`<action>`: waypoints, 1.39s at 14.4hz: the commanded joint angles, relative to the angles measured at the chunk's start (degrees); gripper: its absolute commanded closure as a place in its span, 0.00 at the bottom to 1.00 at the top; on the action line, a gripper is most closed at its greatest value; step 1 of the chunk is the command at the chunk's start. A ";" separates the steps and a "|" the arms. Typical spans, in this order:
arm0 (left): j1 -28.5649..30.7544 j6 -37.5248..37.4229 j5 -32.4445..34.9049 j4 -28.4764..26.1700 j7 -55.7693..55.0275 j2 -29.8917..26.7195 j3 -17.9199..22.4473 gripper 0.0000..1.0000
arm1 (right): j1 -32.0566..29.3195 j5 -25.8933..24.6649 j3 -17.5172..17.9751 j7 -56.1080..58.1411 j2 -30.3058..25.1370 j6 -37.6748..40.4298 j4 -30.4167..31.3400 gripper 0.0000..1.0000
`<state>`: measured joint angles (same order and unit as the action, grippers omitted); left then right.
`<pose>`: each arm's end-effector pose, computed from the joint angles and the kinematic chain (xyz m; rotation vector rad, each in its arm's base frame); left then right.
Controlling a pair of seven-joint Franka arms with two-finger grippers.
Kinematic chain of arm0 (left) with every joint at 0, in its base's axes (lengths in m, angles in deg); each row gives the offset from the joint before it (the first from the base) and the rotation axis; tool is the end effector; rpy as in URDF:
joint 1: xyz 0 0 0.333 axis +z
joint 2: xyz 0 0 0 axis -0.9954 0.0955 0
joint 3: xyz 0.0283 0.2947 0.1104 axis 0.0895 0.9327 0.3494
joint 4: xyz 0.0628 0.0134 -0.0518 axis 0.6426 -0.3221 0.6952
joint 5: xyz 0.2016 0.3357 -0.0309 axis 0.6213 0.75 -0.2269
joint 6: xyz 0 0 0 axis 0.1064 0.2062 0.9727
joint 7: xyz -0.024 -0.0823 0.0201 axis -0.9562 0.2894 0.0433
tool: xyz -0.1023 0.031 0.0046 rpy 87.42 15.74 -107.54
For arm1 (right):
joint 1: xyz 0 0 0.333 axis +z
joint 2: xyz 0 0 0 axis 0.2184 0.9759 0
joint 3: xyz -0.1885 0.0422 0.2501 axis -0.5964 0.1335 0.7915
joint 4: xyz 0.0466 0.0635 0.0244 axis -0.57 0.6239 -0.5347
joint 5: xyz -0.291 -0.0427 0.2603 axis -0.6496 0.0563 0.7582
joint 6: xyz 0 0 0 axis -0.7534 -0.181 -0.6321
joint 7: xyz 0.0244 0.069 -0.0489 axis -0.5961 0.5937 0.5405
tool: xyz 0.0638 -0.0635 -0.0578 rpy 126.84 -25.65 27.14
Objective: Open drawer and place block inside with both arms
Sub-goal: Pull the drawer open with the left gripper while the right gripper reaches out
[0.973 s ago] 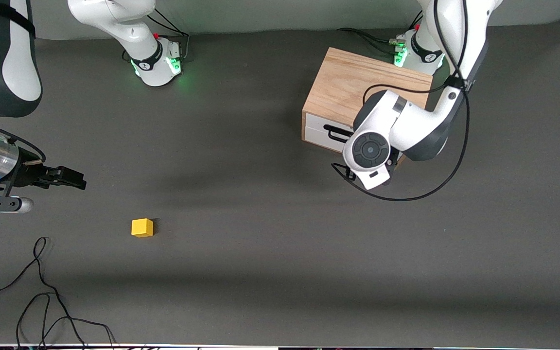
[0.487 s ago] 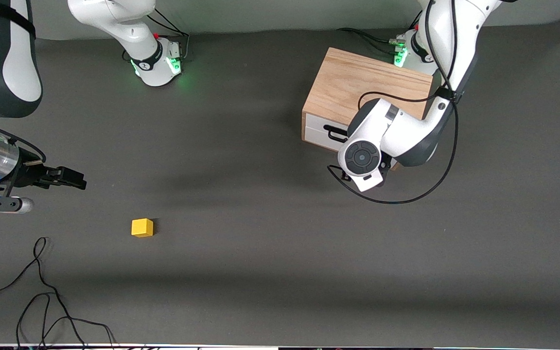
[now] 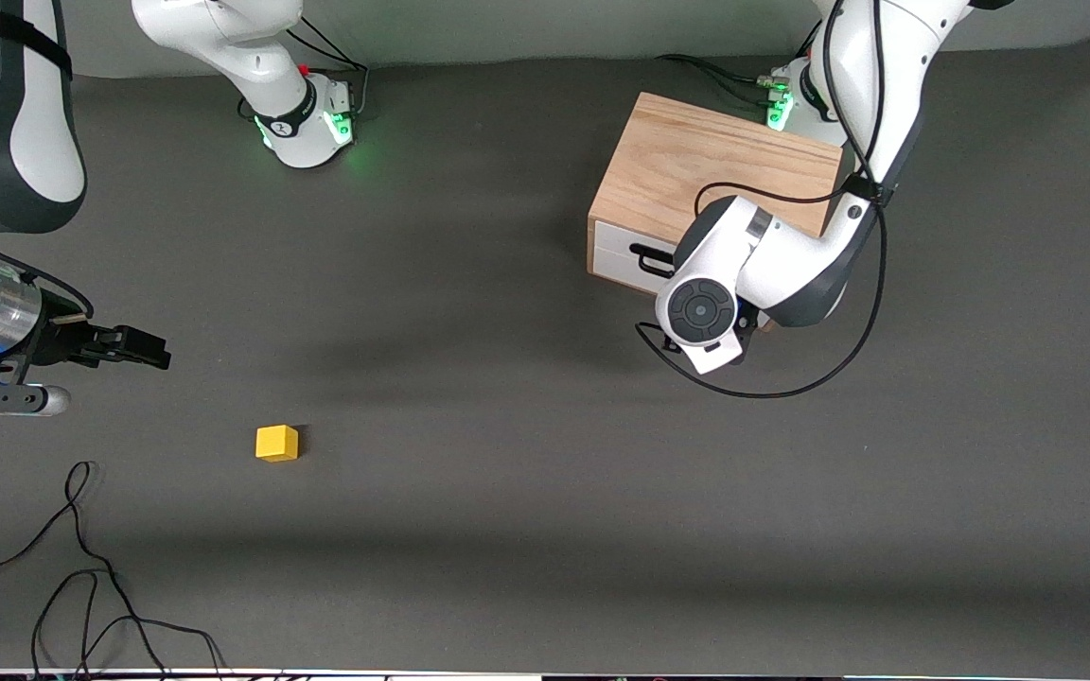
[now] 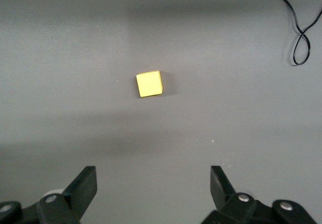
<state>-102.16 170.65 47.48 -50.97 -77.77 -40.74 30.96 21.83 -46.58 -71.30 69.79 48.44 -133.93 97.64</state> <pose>0.5173 -0.3390 0.2817 -2.2529 -1.6499 0.3764 0.6154 0.0007 0.5149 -3.1296 0.1062 0.0673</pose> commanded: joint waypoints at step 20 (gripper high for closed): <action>-0.38 19.72 7.64 17.33 -0.60 11.62 0.24 0.00 | 0.36 0.80 -0.37 5.11 16.21 -17.78 -0.09 0.00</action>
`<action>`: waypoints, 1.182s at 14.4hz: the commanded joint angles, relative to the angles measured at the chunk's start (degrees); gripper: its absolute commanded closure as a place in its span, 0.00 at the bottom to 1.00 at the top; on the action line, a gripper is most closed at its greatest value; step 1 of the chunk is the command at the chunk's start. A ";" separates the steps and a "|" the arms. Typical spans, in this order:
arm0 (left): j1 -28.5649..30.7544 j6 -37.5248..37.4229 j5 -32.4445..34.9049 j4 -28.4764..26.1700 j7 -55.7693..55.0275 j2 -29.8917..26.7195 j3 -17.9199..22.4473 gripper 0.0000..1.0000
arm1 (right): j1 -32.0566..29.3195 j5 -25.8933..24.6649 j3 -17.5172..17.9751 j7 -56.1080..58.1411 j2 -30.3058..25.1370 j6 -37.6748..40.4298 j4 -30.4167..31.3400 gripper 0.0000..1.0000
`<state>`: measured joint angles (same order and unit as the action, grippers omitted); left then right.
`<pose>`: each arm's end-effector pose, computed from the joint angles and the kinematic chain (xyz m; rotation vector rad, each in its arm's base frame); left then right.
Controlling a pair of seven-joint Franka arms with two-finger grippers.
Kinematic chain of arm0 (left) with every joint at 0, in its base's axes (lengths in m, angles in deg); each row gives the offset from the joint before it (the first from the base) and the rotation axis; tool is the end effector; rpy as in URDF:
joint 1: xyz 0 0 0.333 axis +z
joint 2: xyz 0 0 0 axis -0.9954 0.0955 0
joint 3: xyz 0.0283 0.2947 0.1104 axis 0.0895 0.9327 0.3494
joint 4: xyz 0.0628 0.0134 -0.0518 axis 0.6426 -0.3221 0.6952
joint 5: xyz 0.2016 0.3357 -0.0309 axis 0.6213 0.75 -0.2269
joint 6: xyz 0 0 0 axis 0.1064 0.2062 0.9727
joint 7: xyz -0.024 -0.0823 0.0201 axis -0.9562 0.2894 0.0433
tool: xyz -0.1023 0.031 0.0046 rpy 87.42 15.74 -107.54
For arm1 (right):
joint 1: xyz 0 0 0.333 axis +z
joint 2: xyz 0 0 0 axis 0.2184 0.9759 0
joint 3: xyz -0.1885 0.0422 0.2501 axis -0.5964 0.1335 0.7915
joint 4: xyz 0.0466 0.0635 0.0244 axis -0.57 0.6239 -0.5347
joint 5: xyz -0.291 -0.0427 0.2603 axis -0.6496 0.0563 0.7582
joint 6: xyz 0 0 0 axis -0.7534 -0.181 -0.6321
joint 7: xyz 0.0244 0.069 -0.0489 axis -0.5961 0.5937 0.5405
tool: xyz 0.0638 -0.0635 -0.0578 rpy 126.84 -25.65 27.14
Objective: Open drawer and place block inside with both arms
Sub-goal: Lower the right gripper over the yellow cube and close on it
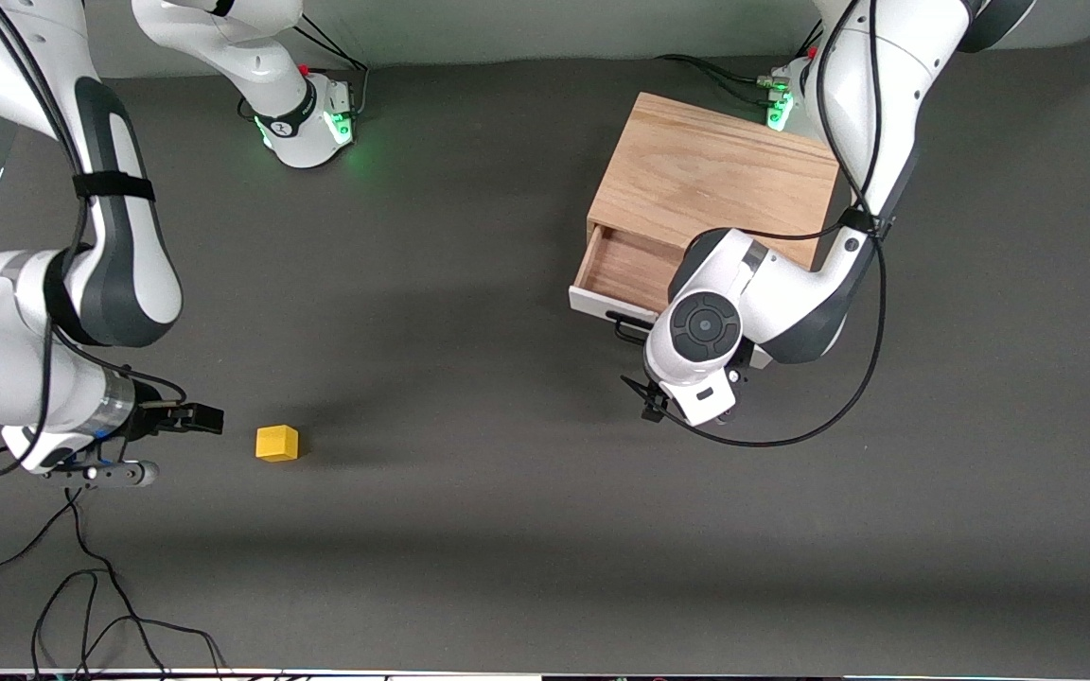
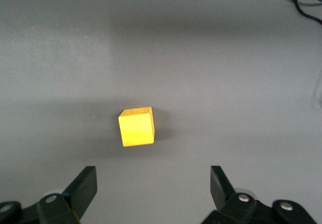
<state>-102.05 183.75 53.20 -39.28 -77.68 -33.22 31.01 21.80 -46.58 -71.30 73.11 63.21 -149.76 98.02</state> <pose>0.5952 -0.3622 0.2961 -2.4944 -1.8129 0.1688 0.6729 0.0044 0.3702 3.1041 -0.0122 -0.0424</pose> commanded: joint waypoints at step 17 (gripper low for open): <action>6.35 -13.47 1.76 19.52 18.51 -2.30 -0.60 0.00 | 3.82 1.77 -0.10 1.79 10.23 -22.34 10.07 0.00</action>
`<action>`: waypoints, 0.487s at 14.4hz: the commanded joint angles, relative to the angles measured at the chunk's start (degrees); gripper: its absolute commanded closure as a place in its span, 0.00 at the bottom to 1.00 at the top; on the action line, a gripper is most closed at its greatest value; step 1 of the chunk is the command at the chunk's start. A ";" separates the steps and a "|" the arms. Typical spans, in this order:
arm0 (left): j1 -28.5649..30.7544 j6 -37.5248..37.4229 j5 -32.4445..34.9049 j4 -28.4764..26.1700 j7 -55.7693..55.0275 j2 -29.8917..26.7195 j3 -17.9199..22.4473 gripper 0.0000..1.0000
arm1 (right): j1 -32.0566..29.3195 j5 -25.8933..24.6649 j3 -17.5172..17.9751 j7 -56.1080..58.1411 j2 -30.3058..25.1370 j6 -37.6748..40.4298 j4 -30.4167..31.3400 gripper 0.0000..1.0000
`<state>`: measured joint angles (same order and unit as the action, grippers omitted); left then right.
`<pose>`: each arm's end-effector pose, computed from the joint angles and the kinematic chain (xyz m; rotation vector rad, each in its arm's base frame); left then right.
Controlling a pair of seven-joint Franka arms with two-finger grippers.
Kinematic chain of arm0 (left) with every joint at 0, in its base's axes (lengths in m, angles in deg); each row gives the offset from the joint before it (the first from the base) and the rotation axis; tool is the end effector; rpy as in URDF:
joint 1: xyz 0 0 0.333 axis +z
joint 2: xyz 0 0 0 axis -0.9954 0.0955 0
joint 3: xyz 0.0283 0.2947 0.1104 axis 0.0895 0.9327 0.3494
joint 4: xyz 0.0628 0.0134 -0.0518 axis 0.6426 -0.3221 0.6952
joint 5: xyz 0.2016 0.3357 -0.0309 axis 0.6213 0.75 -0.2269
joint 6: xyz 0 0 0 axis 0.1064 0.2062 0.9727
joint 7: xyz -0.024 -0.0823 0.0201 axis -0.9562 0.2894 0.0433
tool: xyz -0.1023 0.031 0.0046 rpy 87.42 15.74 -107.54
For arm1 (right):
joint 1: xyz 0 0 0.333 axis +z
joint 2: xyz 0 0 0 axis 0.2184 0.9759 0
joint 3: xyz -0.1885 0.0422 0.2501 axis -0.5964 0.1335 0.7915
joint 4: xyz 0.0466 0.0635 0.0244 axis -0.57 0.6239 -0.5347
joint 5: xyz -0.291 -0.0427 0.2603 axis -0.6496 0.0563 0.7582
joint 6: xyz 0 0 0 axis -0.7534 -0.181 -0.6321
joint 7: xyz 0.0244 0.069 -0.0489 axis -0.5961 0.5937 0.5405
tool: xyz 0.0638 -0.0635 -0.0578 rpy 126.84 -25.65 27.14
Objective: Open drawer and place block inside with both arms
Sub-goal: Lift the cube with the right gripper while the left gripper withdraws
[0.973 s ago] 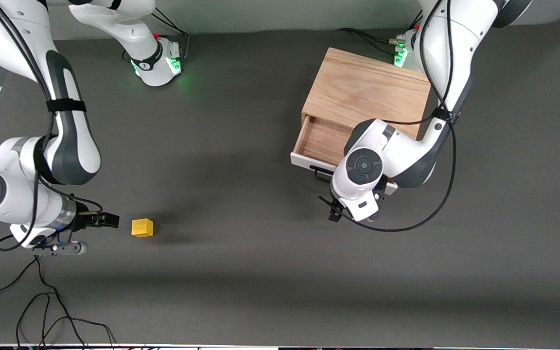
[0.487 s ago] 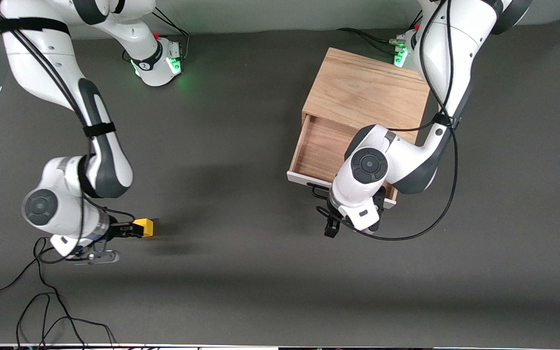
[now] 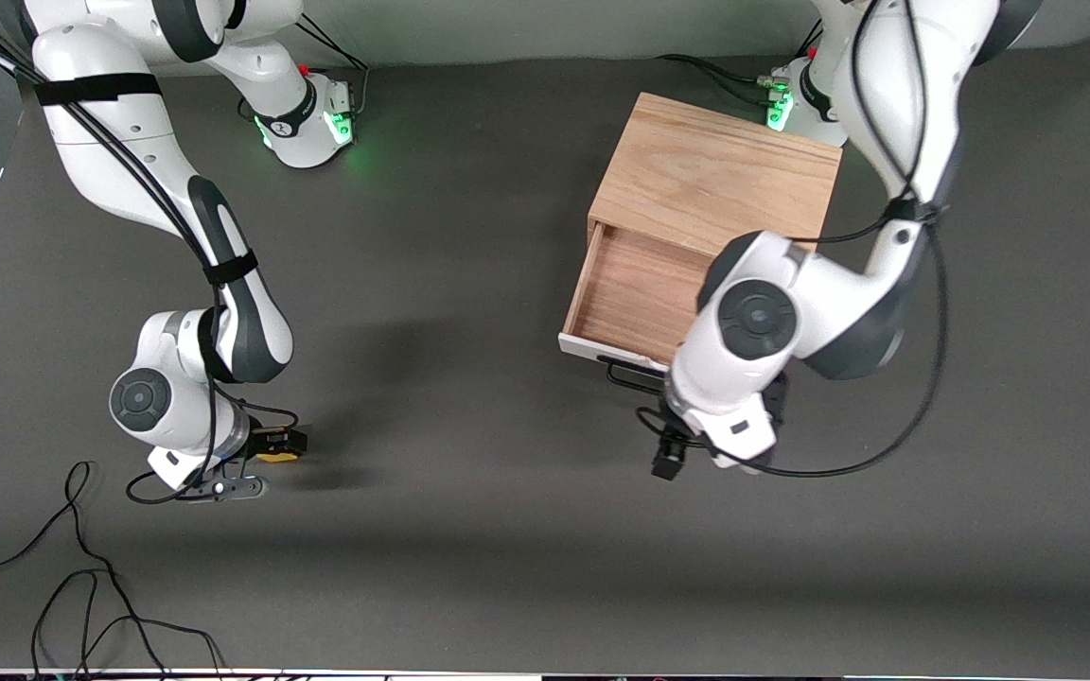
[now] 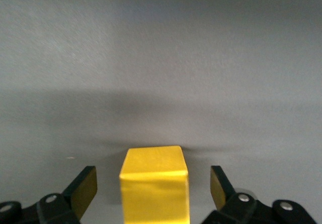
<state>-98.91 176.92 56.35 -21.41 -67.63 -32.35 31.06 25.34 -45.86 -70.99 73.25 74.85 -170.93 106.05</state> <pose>0.6677 -0.3240 0.4194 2.5547 1.6710 0.0281 0.6638 0.0424 0.2054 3.0743 0.0903 0.0058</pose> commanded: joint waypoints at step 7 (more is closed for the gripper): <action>16.66 -27.23 -7.56 -1.05 47.68 -15.82 -0.04 0.00 | 0.46 1.14 -0.23 1.47 -1.93 -1.09 3.19 0.84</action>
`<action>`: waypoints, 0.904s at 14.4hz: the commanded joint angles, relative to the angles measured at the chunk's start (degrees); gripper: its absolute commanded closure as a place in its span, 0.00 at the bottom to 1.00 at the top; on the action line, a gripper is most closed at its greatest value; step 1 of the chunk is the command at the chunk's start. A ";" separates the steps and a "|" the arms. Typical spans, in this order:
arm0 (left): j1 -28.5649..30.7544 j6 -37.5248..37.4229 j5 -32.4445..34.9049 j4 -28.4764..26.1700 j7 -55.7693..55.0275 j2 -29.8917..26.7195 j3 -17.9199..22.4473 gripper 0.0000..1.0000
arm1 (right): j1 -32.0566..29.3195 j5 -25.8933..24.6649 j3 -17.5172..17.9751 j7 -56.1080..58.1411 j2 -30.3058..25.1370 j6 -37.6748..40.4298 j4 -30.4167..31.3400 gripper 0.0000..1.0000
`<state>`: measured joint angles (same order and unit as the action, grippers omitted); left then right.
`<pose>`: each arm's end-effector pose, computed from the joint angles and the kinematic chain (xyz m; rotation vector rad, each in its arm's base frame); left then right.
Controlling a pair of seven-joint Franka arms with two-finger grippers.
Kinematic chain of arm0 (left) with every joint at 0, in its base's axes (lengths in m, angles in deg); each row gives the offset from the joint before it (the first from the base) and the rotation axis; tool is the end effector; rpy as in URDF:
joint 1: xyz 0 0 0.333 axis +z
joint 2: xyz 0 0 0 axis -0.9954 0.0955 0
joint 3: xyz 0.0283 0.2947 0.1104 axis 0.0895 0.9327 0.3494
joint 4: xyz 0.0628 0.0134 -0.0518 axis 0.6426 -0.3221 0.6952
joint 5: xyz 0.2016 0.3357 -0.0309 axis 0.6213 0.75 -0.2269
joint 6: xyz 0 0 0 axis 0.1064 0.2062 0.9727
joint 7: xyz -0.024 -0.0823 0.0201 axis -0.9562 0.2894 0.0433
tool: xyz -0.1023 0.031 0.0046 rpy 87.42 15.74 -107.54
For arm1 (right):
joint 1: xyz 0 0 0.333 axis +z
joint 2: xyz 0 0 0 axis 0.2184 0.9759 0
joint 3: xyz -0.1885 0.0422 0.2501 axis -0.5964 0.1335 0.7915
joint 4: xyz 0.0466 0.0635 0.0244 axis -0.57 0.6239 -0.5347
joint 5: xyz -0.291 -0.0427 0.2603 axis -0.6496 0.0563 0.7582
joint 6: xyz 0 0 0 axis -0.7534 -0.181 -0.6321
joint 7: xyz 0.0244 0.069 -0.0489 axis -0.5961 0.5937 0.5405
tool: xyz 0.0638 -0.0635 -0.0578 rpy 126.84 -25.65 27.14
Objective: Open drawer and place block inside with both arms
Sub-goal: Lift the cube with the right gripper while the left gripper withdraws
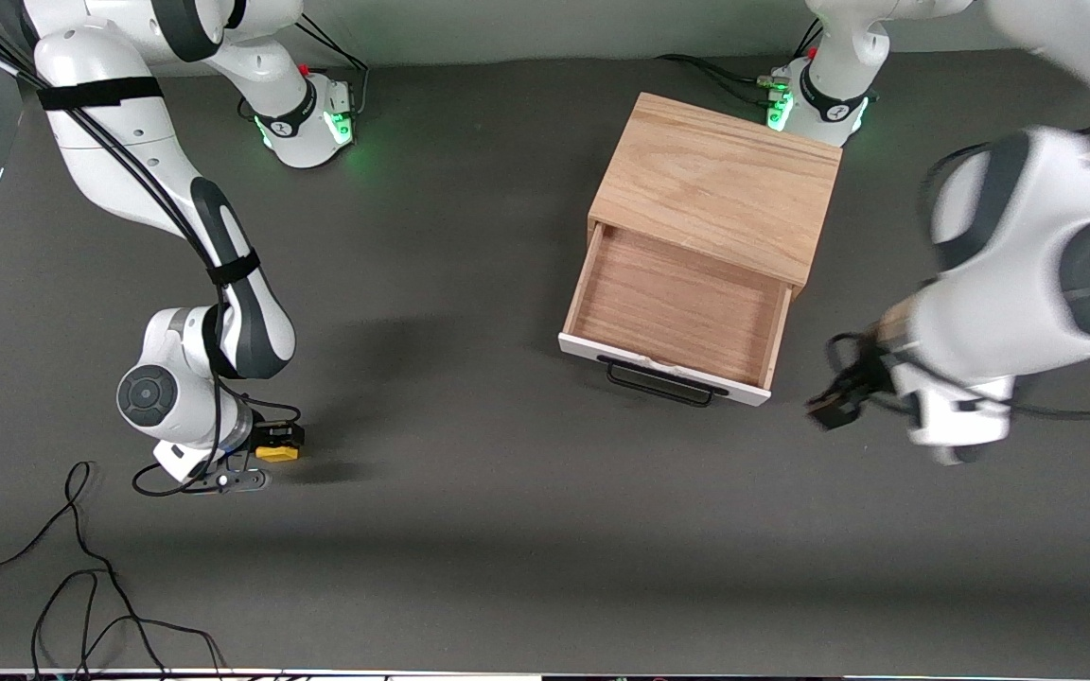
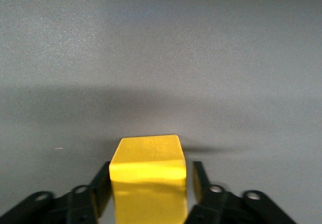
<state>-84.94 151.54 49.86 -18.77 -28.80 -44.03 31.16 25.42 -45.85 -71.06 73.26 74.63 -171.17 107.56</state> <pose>0.6508 -0.1489 0.5446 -2.9236 -1.1179 0.2175 0.6560 0.0409 0.1977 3.0731 0.0881 -0.0221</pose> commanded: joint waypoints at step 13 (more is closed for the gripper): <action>14.04 -0.46 0.07 -24.63 49.91 -20.86 0.04 0.00 | 10.74 11.85 0.80 -27.68 -1.98 40.09 -35.66 0.91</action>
<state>-71.60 148.89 49.81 -39.20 17.59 -61.51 31.29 32.86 -35.04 -69.92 53.54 71.59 -135.32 77.44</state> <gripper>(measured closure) 0.000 0.449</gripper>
